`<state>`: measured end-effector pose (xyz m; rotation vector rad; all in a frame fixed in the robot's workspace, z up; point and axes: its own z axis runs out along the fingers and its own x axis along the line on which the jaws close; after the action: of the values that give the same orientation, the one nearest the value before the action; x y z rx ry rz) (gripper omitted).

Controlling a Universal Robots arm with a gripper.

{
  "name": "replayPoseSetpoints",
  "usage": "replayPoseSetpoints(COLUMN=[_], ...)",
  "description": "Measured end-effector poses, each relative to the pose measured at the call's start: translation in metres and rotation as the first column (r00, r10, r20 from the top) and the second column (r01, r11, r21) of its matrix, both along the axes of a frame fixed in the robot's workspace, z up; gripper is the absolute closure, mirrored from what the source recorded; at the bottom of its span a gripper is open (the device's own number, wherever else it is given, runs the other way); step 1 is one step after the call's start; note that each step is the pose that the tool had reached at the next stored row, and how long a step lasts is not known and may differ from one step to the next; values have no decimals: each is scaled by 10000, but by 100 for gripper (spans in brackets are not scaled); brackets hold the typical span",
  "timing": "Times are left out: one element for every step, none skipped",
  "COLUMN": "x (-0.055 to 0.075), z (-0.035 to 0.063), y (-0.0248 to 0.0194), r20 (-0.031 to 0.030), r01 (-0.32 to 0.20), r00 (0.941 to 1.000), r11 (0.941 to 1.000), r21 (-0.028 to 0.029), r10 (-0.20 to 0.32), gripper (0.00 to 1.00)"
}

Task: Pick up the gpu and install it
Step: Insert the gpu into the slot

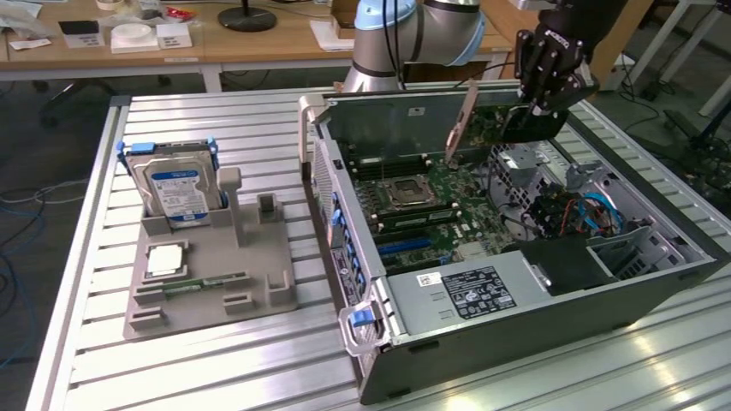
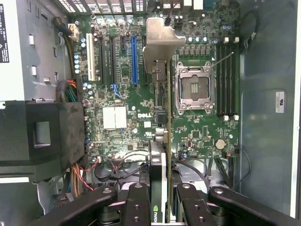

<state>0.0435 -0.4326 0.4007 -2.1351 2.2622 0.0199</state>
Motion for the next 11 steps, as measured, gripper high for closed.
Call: replayPoseSetpoints(x=[0,-1,-1,-1,-1,-1,-1,-1,-1,-1,-1], z=[-11,-21,-28,-29,-29,-29,-30,-30,-30,-30,-30], y=[0,0,0,0,0,0,0,0,0,0,0], r20=[-1,0,0,-1,-1,-1,0,-1,0,0,0], r01=[0,0,0,0,0,0,0,0,0,0,0], r00=[10000,10000,10000,10000,10000,10000,10000,10000,10000,10000,10000], r11=[10000,10000,10000,10000,10000,10000,10000,10000,10000,10000,10000], r21=[-1,-1,-1,-3,-3,-3,-1,-1,-1,-1,-1], r10=[0,0,0,0,0,0,0,0,0,0,0], gripper=[73,73,73,73,73,73,73,73,73,73,73])
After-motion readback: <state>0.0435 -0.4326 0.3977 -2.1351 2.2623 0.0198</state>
